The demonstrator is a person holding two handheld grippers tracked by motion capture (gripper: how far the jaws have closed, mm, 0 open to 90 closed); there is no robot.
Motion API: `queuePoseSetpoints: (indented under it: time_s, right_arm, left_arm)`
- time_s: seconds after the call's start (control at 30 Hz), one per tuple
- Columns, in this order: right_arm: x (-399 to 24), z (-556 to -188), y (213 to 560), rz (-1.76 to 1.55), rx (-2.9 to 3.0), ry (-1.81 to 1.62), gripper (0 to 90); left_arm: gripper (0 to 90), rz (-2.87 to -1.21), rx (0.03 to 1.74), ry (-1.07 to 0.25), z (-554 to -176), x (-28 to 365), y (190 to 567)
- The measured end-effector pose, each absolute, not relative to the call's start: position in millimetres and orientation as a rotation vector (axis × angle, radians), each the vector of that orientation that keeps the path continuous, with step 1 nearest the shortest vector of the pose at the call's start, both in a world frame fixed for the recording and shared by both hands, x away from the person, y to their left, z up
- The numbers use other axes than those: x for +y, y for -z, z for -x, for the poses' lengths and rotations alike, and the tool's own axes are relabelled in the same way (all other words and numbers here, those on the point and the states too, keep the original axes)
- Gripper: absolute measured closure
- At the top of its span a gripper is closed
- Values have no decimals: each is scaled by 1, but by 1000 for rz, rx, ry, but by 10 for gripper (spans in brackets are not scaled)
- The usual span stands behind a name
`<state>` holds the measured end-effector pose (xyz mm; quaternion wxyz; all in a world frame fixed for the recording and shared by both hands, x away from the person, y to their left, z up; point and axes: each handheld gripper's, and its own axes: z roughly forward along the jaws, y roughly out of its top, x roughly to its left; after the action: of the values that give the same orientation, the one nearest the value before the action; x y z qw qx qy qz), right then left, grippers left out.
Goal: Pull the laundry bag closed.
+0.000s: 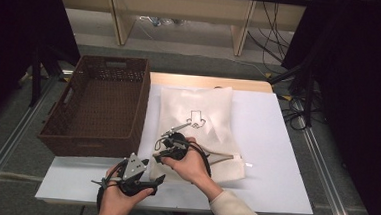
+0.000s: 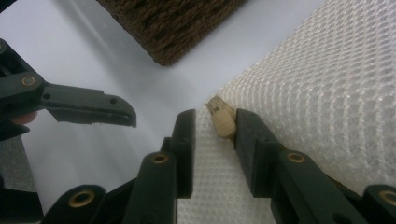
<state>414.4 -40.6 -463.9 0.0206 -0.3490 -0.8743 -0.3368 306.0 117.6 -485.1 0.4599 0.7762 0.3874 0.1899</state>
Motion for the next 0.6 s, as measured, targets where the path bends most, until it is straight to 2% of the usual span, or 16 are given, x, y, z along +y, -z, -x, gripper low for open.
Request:
queuePoseSetpoints:
  time_s: [0.6]
  right_arm:
    - [-35, -417, 466, 1109, -2668, 1016, 873]
  left_arm:
    - [244, -1916, 959, -459, -307, 117, 487]
